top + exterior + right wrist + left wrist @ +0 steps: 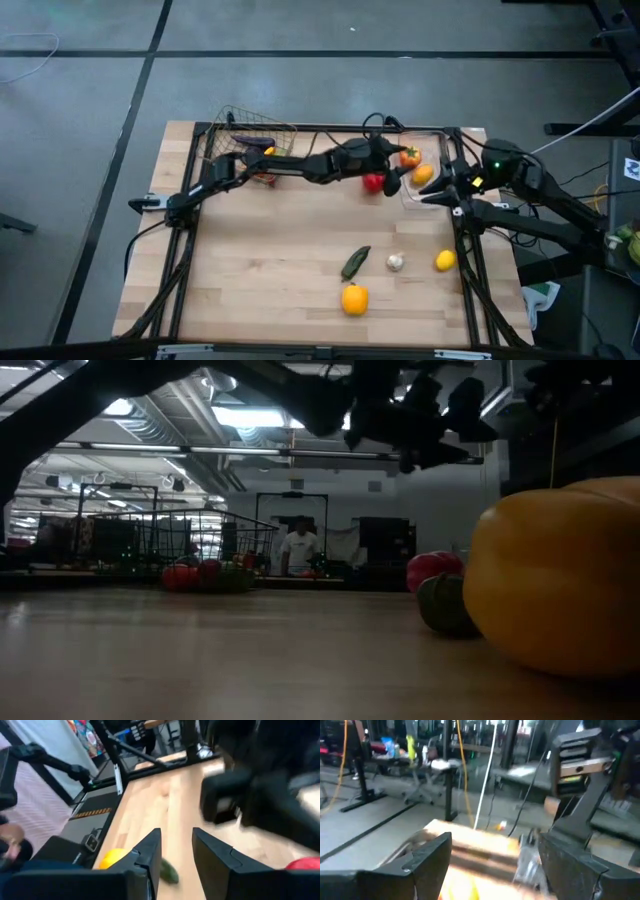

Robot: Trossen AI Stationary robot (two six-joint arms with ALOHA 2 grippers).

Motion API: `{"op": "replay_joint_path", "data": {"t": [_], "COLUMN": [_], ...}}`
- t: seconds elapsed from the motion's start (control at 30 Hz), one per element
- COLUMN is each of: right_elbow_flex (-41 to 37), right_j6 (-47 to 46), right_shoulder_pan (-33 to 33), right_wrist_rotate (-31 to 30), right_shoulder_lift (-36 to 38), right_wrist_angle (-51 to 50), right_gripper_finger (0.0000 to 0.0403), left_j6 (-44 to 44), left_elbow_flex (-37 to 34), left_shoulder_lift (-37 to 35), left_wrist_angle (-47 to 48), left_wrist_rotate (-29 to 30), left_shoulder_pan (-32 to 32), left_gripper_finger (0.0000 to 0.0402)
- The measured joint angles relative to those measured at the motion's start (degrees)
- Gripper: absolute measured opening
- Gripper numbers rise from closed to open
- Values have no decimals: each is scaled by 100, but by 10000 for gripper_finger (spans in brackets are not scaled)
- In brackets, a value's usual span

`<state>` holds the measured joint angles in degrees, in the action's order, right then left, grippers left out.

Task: Sort produce into baskets
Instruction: Put the yellow lemon into the transparent bin

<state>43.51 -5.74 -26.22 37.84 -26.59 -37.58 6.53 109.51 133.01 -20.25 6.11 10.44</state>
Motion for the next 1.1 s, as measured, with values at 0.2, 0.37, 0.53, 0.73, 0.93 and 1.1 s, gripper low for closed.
{"op": "replay_joint_path", "data": {"t": [0.2,0.37,0.53,0.73,0.93,1.1], "right_elbow_flex": [0,0,0,0,286,689], "right_j6": [-51,-196,-197,-177,-173,-765], "right_shoulder_pan": [0,0,2,330,1272,2167], "right_wrist_rotate": [35,235,300,327,-386,-1369], "right_shoulder_lift": [-118,-254,-535,-941,-1392,-1816], "right_wrist_angle": [-171,-171,-204,-515,-1222,-2288], "right_gripper_finger": [111,111,111,111,111,111], "left_j6": [-739,-1294,-1439,-1025,-456,-387], "left_elbow_flex": [-4,0,-2,-2,-46,-318], "left_shoulder_lift": [-623,-1125,-1466,-1825,-1939,-1932], "left_wrist_angle": [1704,2797,3415,4199,4905,4993], "left_wrist_rotate": [12,19,31,31,-54,-270], "left_shoulder_pan": [105,196,302,579,868,943], "left_gripper_finger": [292,292,292,292,292,292]}}
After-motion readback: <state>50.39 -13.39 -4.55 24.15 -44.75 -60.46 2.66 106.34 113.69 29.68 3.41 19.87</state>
